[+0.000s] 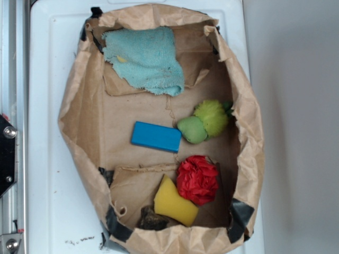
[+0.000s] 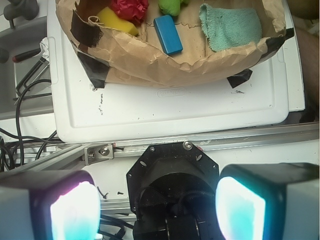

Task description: Grab the blue cloth.

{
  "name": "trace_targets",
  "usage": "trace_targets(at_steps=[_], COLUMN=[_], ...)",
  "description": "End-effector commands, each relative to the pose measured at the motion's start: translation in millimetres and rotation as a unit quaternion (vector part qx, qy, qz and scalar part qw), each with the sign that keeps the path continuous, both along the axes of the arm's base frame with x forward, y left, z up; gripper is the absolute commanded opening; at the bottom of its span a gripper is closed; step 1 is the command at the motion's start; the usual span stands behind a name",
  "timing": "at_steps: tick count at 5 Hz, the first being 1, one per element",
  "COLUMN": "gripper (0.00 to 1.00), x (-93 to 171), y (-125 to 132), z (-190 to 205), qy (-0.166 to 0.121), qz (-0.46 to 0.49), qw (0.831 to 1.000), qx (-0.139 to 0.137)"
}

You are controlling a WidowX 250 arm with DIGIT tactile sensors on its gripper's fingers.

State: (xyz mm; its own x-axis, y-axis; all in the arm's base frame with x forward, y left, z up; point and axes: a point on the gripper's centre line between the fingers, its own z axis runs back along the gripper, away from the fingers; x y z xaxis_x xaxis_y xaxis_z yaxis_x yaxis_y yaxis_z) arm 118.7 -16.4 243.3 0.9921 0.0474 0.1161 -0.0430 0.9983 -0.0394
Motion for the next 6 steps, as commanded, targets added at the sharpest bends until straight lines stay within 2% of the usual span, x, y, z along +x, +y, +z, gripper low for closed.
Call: trace_targets(at_steps=[1,2,4,5,6], gripper=[1.00,1.00,1.00,1.00,1.00], x=[0,31,104,126,141], y=[0,-2,14,20,18], z=[0,-11,-34,-49,-61], qy=[0.000,0.000,-0.026,-0.056,-0.073], qz=[0.000,0.013,0.081,0.108,0.198], qw=[1.000,1.000,0.996,0.993,0.977], qx=[0.000,0.004,0.010,0.002,-0.022])
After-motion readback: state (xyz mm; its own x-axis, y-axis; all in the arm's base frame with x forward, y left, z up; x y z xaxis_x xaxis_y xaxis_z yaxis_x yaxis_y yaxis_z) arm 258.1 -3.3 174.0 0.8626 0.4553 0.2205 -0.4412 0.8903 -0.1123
